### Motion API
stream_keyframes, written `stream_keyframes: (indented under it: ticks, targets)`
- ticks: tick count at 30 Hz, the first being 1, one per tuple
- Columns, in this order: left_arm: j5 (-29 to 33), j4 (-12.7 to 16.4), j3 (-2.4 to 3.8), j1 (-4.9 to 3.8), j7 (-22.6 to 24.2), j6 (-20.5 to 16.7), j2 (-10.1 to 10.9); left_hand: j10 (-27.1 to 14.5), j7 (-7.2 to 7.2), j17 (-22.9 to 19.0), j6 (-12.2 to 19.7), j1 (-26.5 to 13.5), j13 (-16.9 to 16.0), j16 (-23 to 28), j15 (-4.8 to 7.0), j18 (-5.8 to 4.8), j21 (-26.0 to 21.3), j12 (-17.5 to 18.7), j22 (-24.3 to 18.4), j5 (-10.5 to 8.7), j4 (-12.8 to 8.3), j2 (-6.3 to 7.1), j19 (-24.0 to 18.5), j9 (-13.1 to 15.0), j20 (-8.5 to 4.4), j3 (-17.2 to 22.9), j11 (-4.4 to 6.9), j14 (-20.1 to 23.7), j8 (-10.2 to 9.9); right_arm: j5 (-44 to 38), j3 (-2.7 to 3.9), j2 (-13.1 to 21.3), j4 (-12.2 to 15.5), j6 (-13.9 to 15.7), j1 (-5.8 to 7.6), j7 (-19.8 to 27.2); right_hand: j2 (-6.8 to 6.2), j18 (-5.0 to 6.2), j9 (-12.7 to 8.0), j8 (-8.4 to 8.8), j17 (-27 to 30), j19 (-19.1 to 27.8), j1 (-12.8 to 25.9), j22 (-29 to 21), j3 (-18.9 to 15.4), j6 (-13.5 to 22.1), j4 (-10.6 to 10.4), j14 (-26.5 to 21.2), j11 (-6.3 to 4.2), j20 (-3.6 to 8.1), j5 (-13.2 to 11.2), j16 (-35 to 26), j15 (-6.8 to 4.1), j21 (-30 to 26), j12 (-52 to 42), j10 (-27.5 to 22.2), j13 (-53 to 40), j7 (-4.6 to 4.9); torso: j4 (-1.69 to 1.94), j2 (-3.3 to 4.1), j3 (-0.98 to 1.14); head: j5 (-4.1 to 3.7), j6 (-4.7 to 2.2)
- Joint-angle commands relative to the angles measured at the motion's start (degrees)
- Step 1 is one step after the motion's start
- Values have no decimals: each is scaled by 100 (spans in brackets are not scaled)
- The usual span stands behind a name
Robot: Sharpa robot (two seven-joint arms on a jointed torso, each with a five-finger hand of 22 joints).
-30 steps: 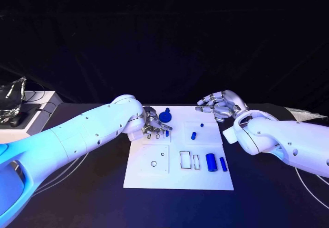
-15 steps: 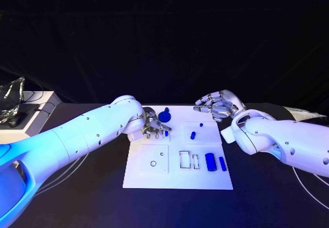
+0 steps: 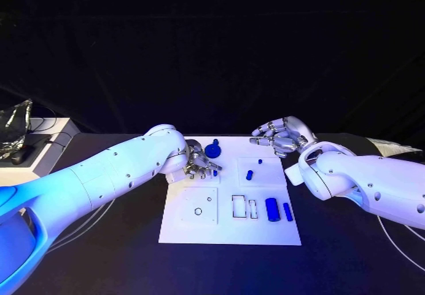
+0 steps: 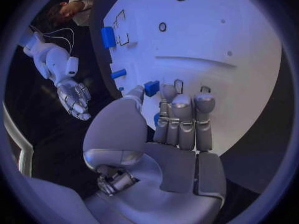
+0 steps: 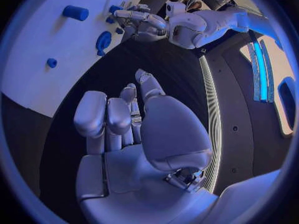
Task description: Assemble the parts on the task board
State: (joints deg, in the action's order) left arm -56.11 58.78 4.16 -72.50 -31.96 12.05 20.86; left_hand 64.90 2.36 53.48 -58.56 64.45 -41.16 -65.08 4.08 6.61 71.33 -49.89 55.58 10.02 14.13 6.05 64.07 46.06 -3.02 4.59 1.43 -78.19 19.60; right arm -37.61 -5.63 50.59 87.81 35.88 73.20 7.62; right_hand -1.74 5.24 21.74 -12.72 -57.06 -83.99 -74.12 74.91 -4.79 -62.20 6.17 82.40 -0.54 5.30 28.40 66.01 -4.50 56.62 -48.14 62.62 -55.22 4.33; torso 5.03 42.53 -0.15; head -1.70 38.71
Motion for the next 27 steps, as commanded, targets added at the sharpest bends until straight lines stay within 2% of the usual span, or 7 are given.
stream_keyframes:
  ticks: [1,6,11,17,20,23,27]
  targets:
    - [-11,-28,-1,-2,84,64,-38,-33,16,7,-7,22,6,-14,7,-35,-19,-20,9,-38,-12,-55,16,4,18,-13,-14,42,-12,-62,1,-10,9,-25,-3,23,-35,-33,7,25,-7,-267,5,755,-27,-27,-5,23,-7,-12,-11,-4,10,19,18,35,-8,-8,9,1,3,-8,26]
    - [-5,-63,-1,-2,113,63,-78,-36,18,4,-4,49,5,-16,6,-36,-46,-21,46,-37,-77,-116,20,6,18,-55,-15,45,-12,-66,1,-27,1,-38,-3,13,-35,-33,7,25,-7,-267,5,755,-27,-27,-5,23,-7,-12,-11,-4,10,19,18,35,-8,-8,-9,2,14,-3,25]
    - [21,-78,-2,-2,131,59,-91,-46,24,1,8,95,11,-17,3,-35,-90,-16,91,-39,-196,-219,20,9,20,-113,-20,55,-14,-70,1,-33,-7,-48,-3,0,-35,-33,7,25,-7,-267,5,755,-27,-27,-5,23,-7,-12,-11,-4,10,19,18,35,-8,-8,-1,-3,14,-5,41]
    - [57,-91,-2,-2,150,66,-92,-57,17,28,18,240,11,-46,9,-42,-127,-24,156,-42,-395,-458,27,8,16,-268,-14,56,-18,-90,1,-36,-10,-65,-3,-22,-22,-37,12,38,-37,-274,1,763,-25,-33,-5,32,-10,-10,-15,17,8,53,26,45,-12,-9,9,-11,16,-7,52]
    - [69,-83,-2,-2,166,91,-88,-63,16,33,20,339,9,-53,9,-42,-142,-26,173,-35,-467,-533,25,1,16,-289,-12,62,-25,-114,1,-40,-11,-54,-4,-28,-19,-40,13,42,-46,-278,-3,768,-24,-35,-2,35,-10,-9,-16,27,8,75,29,48,-12,-10,9,-5,14,-20,52]
    - [75,-79,-2,-1,174,130,-85,-83,4,31,39,617,11,-51,16,-45,-164,-19,171,-29,-633,-683,4,-27,15,-138,-2,76,-57,-133,1,-40,-13,-48,-8,-30,-24,-40,11,53,-46,-276,-25,768,-16,-27,17,30,-9,-9,-4,26,9,76,36,47,-10,-3,6,-3,11,-12,42]
    - [78,-80,-2,-1,187,184,-82,-109,-4,48,47,811,15,-66,23,-53,-184,-4,193,-14,-778,-738,-11,-105,9,197,9,90,-133,-144,1,-37,-15,-50,-12,-32,-24,-40,11,54,-46,-276,-25,768,-16,-27,17,30,-9,-9,-4,26,9,76,36,47,-10,-3,-1,-3,15,-9,39]
